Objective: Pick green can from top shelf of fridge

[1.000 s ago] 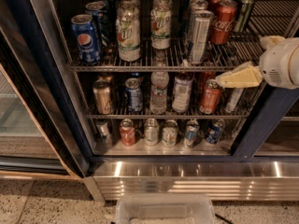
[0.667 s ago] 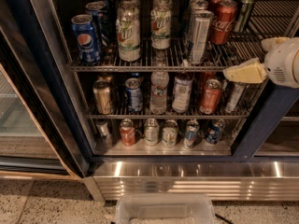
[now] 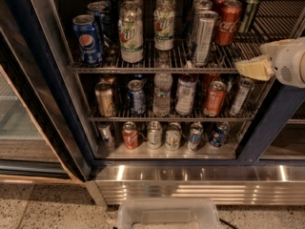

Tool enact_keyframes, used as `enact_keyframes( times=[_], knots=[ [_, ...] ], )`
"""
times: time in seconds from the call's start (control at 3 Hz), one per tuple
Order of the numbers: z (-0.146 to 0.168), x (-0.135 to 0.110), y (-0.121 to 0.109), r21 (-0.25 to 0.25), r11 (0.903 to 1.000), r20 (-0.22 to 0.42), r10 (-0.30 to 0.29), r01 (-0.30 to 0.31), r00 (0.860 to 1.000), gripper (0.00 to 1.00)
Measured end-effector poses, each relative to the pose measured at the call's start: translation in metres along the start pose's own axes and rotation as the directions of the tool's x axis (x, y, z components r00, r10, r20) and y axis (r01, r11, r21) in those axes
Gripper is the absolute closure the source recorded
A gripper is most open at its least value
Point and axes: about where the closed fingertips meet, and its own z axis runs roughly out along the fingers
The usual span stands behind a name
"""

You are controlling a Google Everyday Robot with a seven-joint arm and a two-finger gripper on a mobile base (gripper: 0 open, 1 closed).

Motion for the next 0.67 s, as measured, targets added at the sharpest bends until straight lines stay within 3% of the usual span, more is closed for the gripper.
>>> enact_keyframes(
  times=[0.33, 0.67],
  knots=[
    [0.0, 0.0, 0.0, 0.0, 1.0, 0.0, 0.0, 0.0, 1.0, 0.43],
    [0.0, -0.0001, 0.0, 0.0, 1.0, 0.0, 0.0, 0.0, 1.0, 0.28]
  ],
)
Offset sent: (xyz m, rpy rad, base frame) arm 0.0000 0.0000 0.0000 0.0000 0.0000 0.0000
